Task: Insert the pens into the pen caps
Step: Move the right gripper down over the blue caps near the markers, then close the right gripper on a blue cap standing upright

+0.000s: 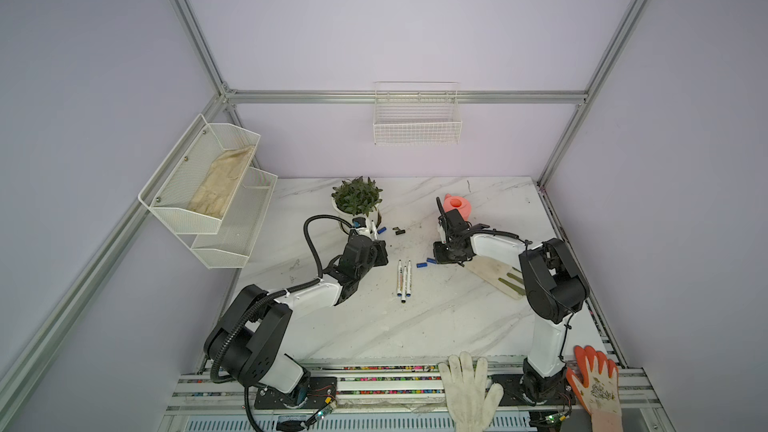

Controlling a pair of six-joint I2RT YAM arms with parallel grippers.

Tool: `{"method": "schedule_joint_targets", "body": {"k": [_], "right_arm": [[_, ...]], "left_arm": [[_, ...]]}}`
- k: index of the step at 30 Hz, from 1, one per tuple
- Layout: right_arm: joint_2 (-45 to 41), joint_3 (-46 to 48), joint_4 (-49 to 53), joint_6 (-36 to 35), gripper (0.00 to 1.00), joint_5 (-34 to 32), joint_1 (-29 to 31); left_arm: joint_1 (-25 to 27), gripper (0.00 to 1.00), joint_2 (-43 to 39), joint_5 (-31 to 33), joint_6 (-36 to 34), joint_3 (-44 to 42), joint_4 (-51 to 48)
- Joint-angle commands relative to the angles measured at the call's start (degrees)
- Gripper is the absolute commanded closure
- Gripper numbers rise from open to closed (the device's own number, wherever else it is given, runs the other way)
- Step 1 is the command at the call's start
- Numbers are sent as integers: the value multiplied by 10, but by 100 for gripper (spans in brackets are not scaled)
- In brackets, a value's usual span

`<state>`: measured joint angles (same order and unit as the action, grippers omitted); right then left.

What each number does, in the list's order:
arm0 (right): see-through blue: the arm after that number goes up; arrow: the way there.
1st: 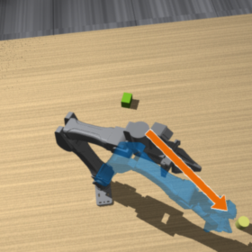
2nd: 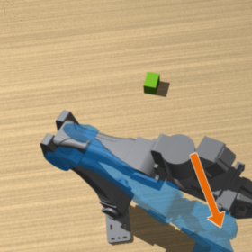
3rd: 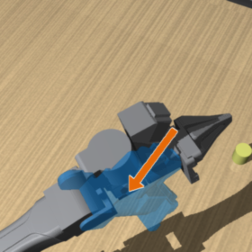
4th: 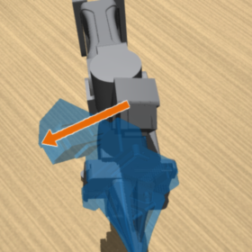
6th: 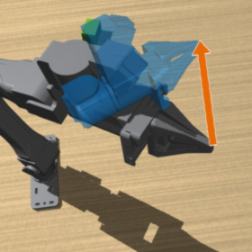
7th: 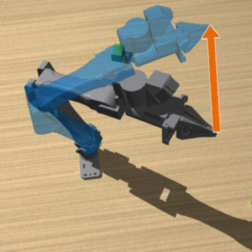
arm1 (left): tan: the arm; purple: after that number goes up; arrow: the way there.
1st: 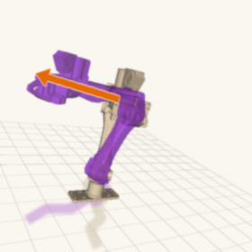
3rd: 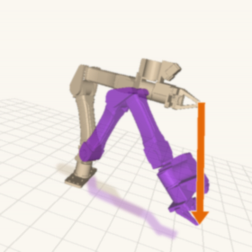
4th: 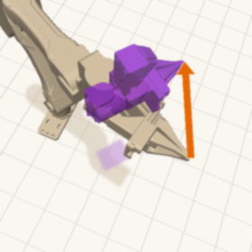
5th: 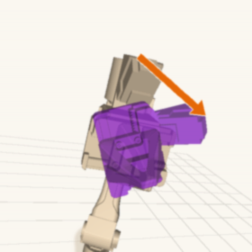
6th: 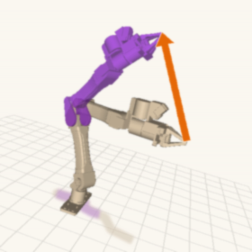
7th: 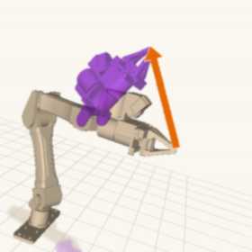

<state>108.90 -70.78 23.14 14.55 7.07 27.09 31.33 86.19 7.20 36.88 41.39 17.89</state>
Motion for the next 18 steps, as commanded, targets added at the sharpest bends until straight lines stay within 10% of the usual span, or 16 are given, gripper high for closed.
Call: {"method": "schedule_joint_targets", "body": {"k": [1, 10, 18], "right_arm": [[-37, -2, 17, 2, 85, 22, 2], [-38, -32, 73, -78, 60, 9, 16], [-38, -25, 93, -106, 59, -32, 40]], "left_arm": [[6, 100, 2, -4, 1, 5, 13], [7, 100, 5, -3, -3, 12, 11], [7, 100, 10, -3, -2, 17, 8]]}}
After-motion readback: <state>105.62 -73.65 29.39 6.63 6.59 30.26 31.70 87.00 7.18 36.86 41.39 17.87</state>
